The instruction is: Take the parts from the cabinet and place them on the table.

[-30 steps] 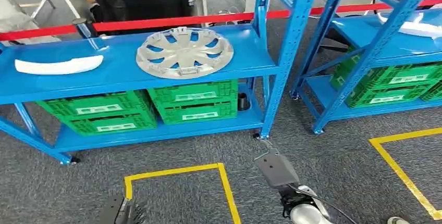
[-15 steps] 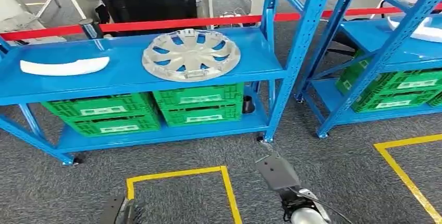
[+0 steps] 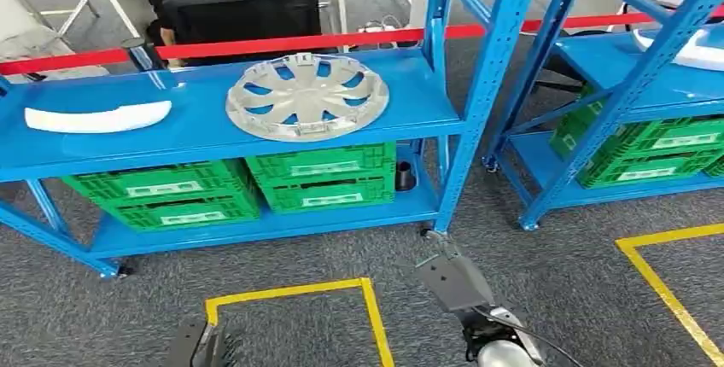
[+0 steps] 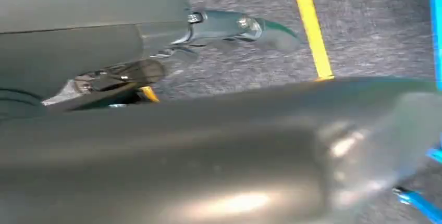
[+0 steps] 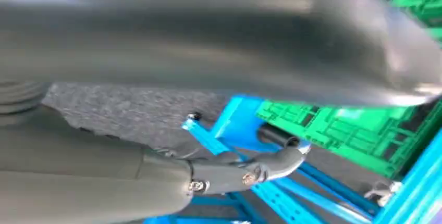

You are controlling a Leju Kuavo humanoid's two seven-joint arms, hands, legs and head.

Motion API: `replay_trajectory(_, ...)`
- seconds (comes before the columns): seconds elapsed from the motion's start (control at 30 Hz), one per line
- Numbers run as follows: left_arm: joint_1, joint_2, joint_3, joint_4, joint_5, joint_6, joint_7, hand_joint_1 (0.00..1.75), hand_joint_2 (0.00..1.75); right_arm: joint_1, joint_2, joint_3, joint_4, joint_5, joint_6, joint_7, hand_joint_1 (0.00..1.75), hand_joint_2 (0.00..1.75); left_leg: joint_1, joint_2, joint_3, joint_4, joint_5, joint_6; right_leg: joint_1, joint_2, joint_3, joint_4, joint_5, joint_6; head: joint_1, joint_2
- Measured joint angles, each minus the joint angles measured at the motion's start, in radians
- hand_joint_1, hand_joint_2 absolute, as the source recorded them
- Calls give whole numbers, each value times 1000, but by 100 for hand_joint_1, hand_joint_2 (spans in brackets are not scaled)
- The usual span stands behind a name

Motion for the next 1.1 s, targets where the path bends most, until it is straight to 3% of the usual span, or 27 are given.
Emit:
replay_trajectory(0.07, 1, 0, 0, -1, 0, 0, 1, 0, 0, 0, 0, 0, -2, 3, 0, 0, 0, 0, -2, -7, -1, -3, -1, 10, -2, -7, 6, -10, 1, 11, -1, 0)
replay_trajectory(0.13, -2, -1, 0, -5, -1, 0, 5, 0, 0, -3, -2, 0, -7, 6, 0, -1, 0, 0, 9, -14, 16, -24, 8, 22, 1, -4, 3, 11, -14, 23, 0, 0)
replay_trajectory(0.17, -5, -1, 0, -5, -1, 0, 6, 0, 0, -7, -2, 0, -7, 7, 0, 0, 0, 0, 9, -16, 17, -24, 8, 29, 0, -3, -23, 64, -45, 26, 1, 0)
replay_trajectory(0.23, -7, -4, 0, -5, -1, 0, 9, 0, 0, -9, -3, 0, -5, 9, 1, -1, 0, 0, 8, -26, 17, -24, 5, 33, -1, -3, -110, 227, -118, 31, 2, 0)
replay_trajectory(0.27, -6, -5, 0, -5, 0, 0, 9, 0, 0, -10, -3, 1, -4, 10, 4, -2, 0, 0, 8, -32, 17, -23, 4, 34, -1, -3, -148, 288, -131, 33, 3, 0)
replay_trajectory(0.3, -5, -5, 0, -5, 2, 0, 9, 0, 0, -12, -3, 1, 1, 10, 7, -4, 0, 0, 8, -41, 19, -22, 3, 33, -2, -3, -162, 299, -117, 34, 3, 0)
replay_trajectory(0.33, -5, -4, 0, -5, 3, 0, 9, 0, 0, -16, -3, 1, 5, 10, 10, -9, 0, 0, 9, -51, 21, -22, 1, 31, -3, -2, -150, 260, -78, 34, 3, 0)
replay_trajectory(0.4, -5, -5, 0, -4, 7, 1, 8, 0, 0, -25, -3, 1, 13, 10, 16, -18, 0, 0, 12, -63, 30, -17, -7, 25, -6, 5, -73, 89, 23, 33, 3, 0)
replay_trajectory(0.43, -4, -4, 0, -4, 10, 2, 8, 0, 0, -30, -3, 2, 16, 10, 16, -21, 0, 0, 13, -70, 30, -13, -12, 19, -8, 18, -40, 14, 45, 32, 3, 0)
replay_trajectory(0.47, -5, -3, 0, -3, 11, 2, 6, 0, 0, -38, 0, 5, 24, 9, 16, -23, 0, 0, 7, -77, 27, -5, -17, 10, -6, 30, -34, 3, 29, 26, 3, 0)
replay_trajectory(0.57, 1, -2, 0, -3, 13, 3, 3, 0, 0, -43, 0, 10, 32, 8, 18, -26, 0, 0, 10, -81, 27, -17, -14, -5, 1, 22, -37, 5, 31, 1, 2, 0)
replay_trajectory(0.6, 1, 2, 0, -1, 14, 3, 2, 0, 0, -48, 2, 12, 35, 6, 18, -29, 0, 0, 10, -80, 29, -15, -19, -10, -6, 20, -34, 0, 33, -6, 2, 0)
replay_trajectory(0.63, 3, 2, 0, 0, 14, 4, 0, 0, 0, -50, 3, 13, 36, 3, 18, -32, 0, 0, 10, -55, 27, 2, -28, -15, -7, 18, -31, -1, 33, -11, 2, 0)
replay_trajectory(0.67, 1, 2, 0, 0, 14, 6, -4, 0, 0, -50, 5, 13, 37, -4, 18, -37, 0, 0, 10, -33, 4, 50, -56, -21, -7, 15, -28, -1, 30, -18, -2, 0)
replay_trajectory(0.7, -1, 2, 0, 0, 14, 6, -7, 0, 0, -50, 5, 13, 39, -11, 19, -38, 0, 0, 12, -23, -33, 124, -93, -26, -7, 11, -26, -1, 28, -21, -2, 0)
replay_trajectory(0.77, 1, 2, 0, 0, 14, 7, -10, 0, 0, -50, 5, 14, 47, -21, 22, -38, 0, 0, 13, -18, -120, 283, -152, -31, -5, 4, -25, -1, 25, -25, -2, 0)
replay_trajectory(0.8, 2, 2, 0, 1, 14, 8, -10, 0, 0, -50, 5, 14, 53, -22, 24, -38, 0, 0, 13, -18, -138, 308, -145, -30, -5, 3, -24, -1, 24, -24, -2, 0)
replay_trajectory(0.83, 2, 2, 0, 1, 14, 9, -10, 0, 0, -50, 5, 14, 55, -25, 24, -38, 0, 0, 13, -18, -130, 283, -115, -28, -5, 1, -21, -1, 22, -24, -2, 0)
replay_trajectory(0.87, 2, 2, 0, 1, 14, 9, -11, 0, 0, -50, 6, 15, 56, -26, 24, -38, 0, 0, 13, -18, -102, 219, -72, -24, -4, 1, -17, -1, 19, -23, -2, 0)
replay_trajectory(0.93, 1, 3, 0, 1, 14, 9, -13, 0, 0, -52, 8, 15, 57, -27, 24, -39, 0, 0, 9, -10, -14, 33, 22, -10, -4, 1, -6, -1, 13, -18, -2, 0)
replay_trajectory(0.97, -1, 6, 0, 2, 14, 9, -13, 0, 0, -52, 10, 15, 58, -27, 24, -39, 0, 0, 3, -1, 1, -1, 6, -4, 1, 0, -6, 0, 10, -13, -2, 0)
replay_trajectory(1.03, -3, 6, 0, 2, 14, 9, -15, 0, 0, -53, 11, 17, 60, -27, 25, -42, 0, 0, -1, -4, -2, -9, 6, -1, 0, -1, -9, -3, 11, -1, -2, 0)
replay_trajectory(1.07, -1, 5, 0, 2, 14, 9, -14, 0, 0, -53, 11, 17, 60, -27, 25, -42, 0, 0, 3, -7, 2, -14, 14, -5, 6, -3, -8, 2, 5, -5, -2, 0)
replay_trajectory(1.1, -1, 4, 0, 2, 14, 9, -15, 0, 0, -54, 11, 17, 61, -27, 25, -42, 0, 0, 3, -9, 2, -13, 13, -5, 4, -3, -8, -2, 11, -17, -2, 0)
